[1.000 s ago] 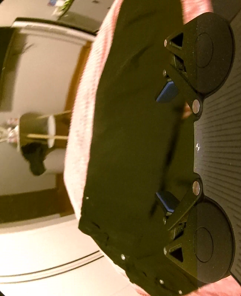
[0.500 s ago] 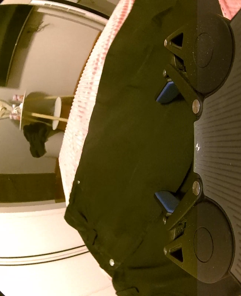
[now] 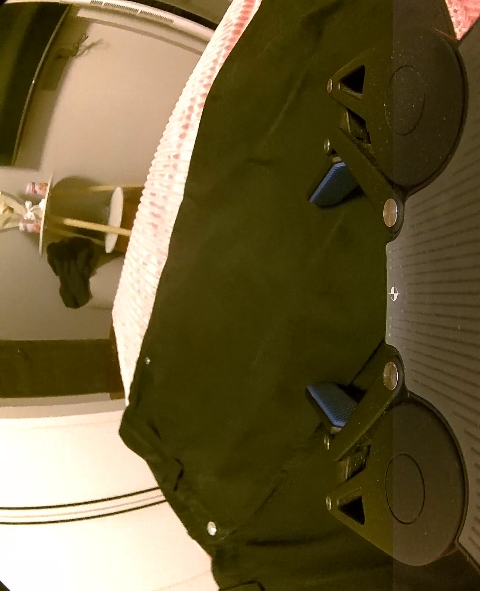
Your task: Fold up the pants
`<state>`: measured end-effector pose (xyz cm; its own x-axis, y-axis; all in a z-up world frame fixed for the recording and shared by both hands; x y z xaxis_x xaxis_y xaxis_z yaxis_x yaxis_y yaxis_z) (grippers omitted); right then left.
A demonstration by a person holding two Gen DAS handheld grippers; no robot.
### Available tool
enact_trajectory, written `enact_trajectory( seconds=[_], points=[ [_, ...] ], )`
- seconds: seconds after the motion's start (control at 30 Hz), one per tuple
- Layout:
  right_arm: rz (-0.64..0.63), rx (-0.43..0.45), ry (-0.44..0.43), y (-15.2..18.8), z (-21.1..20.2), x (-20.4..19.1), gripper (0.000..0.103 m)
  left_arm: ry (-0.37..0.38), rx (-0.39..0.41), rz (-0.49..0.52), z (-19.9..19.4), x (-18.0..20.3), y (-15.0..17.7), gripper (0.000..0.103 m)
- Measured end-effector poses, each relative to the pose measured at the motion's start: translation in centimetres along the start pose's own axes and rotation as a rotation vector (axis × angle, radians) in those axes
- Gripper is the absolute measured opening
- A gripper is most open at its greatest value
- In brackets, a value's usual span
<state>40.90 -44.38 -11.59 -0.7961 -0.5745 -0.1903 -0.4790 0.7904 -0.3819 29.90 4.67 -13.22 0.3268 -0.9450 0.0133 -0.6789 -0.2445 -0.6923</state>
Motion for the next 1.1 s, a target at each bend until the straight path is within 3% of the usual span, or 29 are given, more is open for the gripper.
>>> enact_trajectory(
  seconds=[0.03, 0.1, 0.33, 0.5, 0.63, 0.8, 0.87, 0.97, 1.0, 1.1],
  points=[
    [-0.002, 0.001, 0.017, 0.1, 0.1, 0.0, 0.034, 0.006, 0.001, -0.005, 0.1, -0.1, 0.0, 0.103],
    [-0.005, 0.018, 0.031, 0.0, 0.1, 0.1, 0.0, 0.013, -0.002, -0.015, 0.0, -0.3, 0.1, 0.103],
    [0.078, 0.011, -0.02, 0.2, -0.5, 0.9, 0.003, 0.029, 0.021, -0.033, 0.1, -0.5, 0.6, 0.103],
    [0.073, -0.026, -0.037, 0.2, -0.6, -0.3, 0.026, 0.029, 0.026, -0.028, 0.0, -0.6, 0.7, 0.103],
    [0.026, -0.038, 0.03, 0.3, 0.1, -1.1, 0.027, 0.026, 0.028, -0.031, 0.0, -0.6, 0.7, 0.103],
    [-0.012, -0.06, 0.09, 0.2, 1.4, -2.1, 0.036, 0.029, 0.028, -0.033, 0.0, -0.5, 0.7, 0.103],
    [-0.038, -0.043, 0.109, 0.4, 1.5, -2.3, 0.034, 0.028, 0.028, -0.034, 0.0, -0.5, 0.7, 0.103],
    [-0.118, -0.001, 0.115, 1.0, 1.0, -2.1, 0.019, 0.031, 0.025, -0.036, 0.1, -0.6, 0.6, 0.103],
    [-0.127, 0.009, 0.106, 1.1, 0.7, -1.9, 0.007, 0.032, 0.025, -0.036, 0.1, -0.6, 0.6, 0.103],
    [-0.122, 0.066, 0.029, 1.7, -1.6, -0.8, 0.002, 0.041, 0.026, -0.035, 0.0, -0.8, 0.6, 0.103]
  ],
)
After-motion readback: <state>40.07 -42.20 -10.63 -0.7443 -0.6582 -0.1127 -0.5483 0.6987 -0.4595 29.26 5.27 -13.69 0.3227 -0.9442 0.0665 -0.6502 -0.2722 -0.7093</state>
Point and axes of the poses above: each gripper's, at about its wrist camera, not at the fingertips, and z roughly the way its jaws point, x to its right, y to its underside, the point moved 10 cm from there along z, roughly the way its jaws point, and after that the axes turned 5 degrees about -x, right-handed, at the moved point
